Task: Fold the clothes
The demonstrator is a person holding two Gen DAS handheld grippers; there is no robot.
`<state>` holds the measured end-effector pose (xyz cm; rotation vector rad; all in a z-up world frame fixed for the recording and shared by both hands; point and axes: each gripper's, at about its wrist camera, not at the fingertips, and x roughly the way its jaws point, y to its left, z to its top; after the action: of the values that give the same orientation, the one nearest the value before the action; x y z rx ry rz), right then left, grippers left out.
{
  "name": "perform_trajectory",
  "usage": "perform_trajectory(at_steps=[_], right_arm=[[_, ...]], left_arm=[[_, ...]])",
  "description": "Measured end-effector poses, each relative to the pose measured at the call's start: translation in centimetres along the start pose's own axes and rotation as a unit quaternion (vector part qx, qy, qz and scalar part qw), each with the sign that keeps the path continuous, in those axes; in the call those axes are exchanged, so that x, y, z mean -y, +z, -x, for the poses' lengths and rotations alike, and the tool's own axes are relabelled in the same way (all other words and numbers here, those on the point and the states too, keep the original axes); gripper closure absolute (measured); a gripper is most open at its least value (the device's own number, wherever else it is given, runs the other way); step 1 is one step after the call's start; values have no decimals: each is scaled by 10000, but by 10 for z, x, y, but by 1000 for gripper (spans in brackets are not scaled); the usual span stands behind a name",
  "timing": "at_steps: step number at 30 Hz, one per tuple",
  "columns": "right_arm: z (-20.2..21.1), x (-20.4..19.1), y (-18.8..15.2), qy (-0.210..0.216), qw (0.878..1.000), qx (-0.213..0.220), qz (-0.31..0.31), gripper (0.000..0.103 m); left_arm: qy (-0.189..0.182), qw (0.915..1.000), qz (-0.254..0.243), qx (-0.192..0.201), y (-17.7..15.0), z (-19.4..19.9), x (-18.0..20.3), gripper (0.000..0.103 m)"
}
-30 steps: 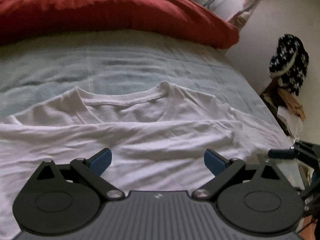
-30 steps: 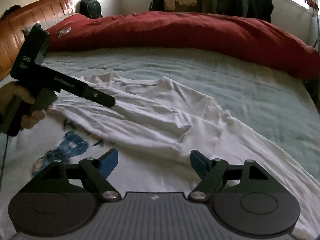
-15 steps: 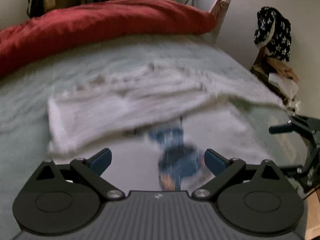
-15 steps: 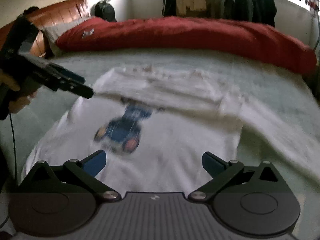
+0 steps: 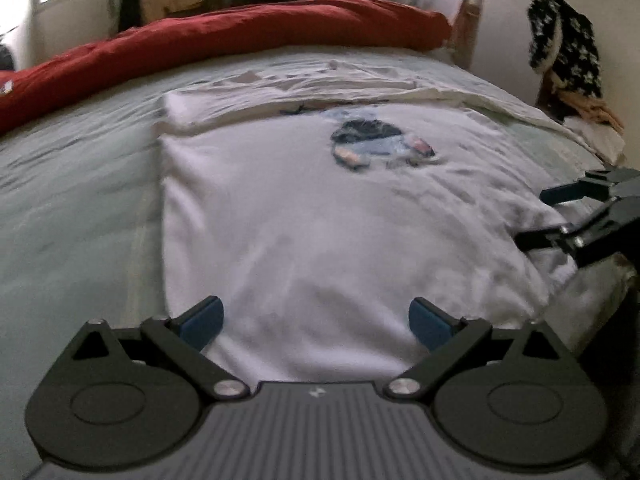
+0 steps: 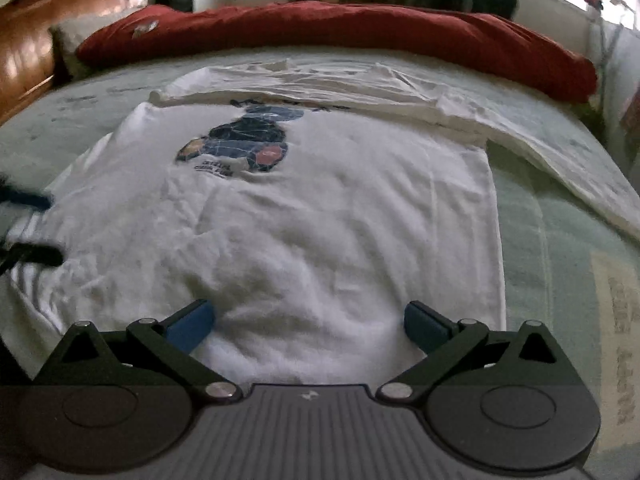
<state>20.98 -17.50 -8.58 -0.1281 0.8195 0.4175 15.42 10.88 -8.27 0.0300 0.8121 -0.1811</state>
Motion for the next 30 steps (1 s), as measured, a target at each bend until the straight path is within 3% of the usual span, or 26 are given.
perform_trajectory(at_steps=[5,13,19,22,26,30], right_arm=[[0,-4,-5,-136,9998,126,-13,0],[4,-9,-9,-302,9993,223,-91,0],[7,-11,-13,-370,9989,251,-114,0],[6,-10,-14,-338,9990,247,-126,0],[6,-9,-14,-297,9991,257,-130,0],[6,-8,-16,-280,9991,299,-127,0]], left_arm=[[-53,9987,471,161,-19,17,5,4],[-388,9946,469,846,54,-6,-27,4],[-736,9911,896,652,97,-77,-62,4],[-344,9895,1262,607,95,-98,-84,6],[-474,9823,1684,669,93,-86,-97,6],[-598,9885,1210,689,93,-55,-73,5]])
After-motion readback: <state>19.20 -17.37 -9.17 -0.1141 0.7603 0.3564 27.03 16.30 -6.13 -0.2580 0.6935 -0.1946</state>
